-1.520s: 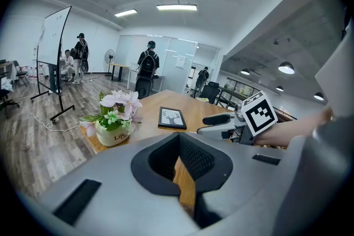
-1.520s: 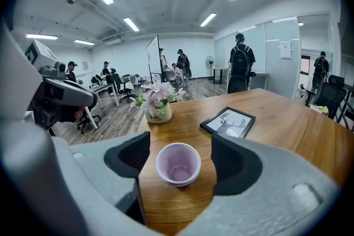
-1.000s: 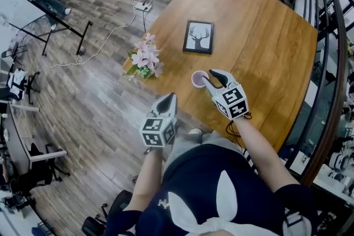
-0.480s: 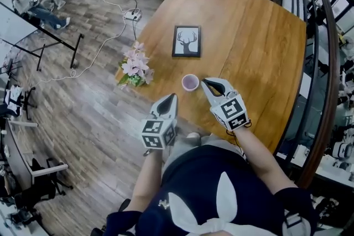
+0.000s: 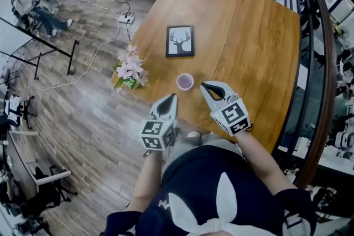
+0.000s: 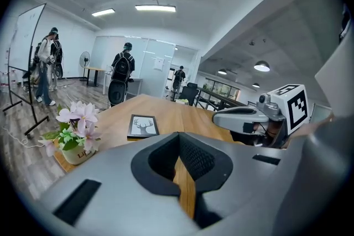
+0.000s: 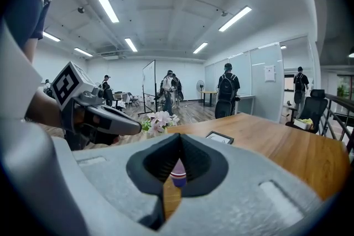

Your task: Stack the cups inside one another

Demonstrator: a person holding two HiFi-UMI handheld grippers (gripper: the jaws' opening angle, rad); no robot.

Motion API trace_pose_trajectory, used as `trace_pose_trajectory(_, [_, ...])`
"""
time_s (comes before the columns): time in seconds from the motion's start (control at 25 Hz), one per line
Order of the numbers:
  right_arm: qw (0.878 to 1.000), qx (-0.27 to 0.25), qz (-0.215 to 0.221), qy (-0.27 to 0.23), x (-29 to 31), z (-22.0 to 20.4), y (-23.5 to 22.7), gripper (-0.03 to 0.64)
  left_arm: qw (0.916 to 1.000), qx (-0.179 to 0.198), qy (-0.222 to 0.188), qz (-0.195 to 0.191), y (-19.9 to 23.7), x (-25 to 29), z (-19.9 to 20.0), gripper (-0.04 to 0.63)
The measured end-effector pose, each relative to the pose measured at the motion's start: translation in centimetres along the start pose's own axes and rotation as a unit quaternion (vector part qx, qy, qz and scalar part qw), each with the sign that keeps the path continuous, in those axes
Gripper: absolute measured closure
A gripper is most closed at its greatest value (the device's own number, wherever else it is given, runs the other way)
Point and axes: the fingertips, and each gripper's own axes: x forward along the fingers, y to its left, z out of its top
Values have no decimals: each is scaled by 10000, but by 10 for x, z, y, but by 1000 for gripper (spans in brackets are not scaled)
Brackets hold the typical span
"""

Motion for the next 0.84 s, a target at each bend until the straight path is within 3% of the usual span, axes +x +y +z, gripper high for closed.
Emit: trace_pose_trajectory(0.84, [9992,167,-347,-92,-40,-4,5,620,9985,275,151,-439,-41,3,-1,578])
